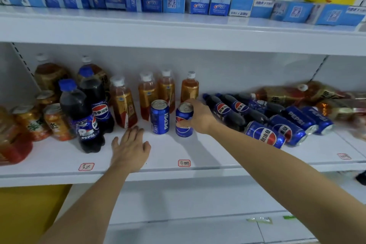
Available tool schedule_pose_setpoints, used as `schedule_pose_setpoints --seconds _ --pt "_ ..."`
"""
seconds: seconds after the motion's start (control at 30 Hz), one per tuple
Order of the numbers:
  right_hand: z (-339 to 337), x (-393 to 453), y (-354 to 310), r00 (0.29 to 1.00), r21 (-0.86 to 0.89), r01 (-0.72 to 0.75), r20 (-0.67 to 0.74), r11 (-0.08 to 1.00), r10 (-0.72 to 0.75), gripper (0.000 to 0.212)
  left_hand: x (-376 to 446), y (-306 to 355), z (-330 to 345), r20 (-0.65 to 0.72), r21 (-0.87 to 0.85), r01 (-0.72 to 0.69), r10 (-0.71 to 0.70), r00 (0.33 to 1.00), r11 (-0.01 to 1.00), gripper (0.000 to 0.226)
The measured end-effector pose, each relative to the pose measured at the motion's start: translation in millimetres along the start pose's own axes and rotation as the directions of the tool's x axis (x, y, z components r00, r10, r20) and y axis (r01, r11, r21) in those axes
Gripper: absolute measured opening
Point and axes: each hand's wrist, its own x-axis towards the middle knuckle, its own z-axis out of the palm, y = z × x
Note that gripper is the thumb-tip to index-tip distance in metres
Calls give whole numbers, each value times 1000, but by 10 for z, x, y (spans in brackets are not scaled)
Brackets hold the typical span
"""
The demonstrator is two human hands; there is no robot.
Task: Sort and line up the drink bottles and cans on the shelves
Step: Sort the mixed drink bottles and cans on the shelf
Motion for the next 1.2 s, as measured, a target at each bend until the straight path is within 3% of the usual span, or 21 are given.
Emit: schedule_pose_setpoints --seconds 0.17,0.23,0.3,0.37,0.43,0.5,0.63,0.73,0.8,0.87,1.0,1.1,1.2 --pt "61 120 40 998 150 61 17 987 -64 83 9 0 3 -27 -2 14 -14 1000 1000 62" --pt "-87 107 127 992 167 123 -21 978 -121 65 29 -4 18 -41 -8 17 -18 999 1000 62" --pt "-326 156 305 967 -22 167 -191 986 -168 39 45 -9 44 -49 -19 23 -24 999 1000 62" --pt "-571 292 525 939 -328 103 -279 939 -201 31 47 -16 64 -52 -29 31 -33 998 999 62" --pt "-723 440 705 977 -525 -75 -210 848 -44 48 50 -12 56 -49 -38 39 -41 998 999 61" --pt "-741 568 830 982 -601 -187 -122 777 142 70 47 -3 50 -47 -37 47 -49 998 998 61" --pt "-736 741 876 982 -709 -163 -51 686 182 81 7 69 51 -55 -39 92 -95 994 995 58" --pt "-839 798 812 980 -742 -31 109 669 166 60 -46 329 48 0 -22 225 -225 974 974 59" --pt "-911 848 819 971 -704 36 194 709 142 58 -105 566 79 17 -29 328 -328 945 944 63" --pt "-969 942 872 958 -599 22 241 800 154 72 -141 765 95 14 -29 415 -415 910 909 64" --pt "-1049 1102 864 984 -137 -75 148 988 95 92 -141 1033 130 52 -42 544 -542 839 838 69" --pt "-1085 1133 818 996 96 70 46 993 -75 79 -111 1095 170 23 -45 574 -574 819 817 70" --pt "-997 1097 868 987 144 161 -8 976 -162 72 -126 1098 196 17 -51 579 -578 816 814 70"
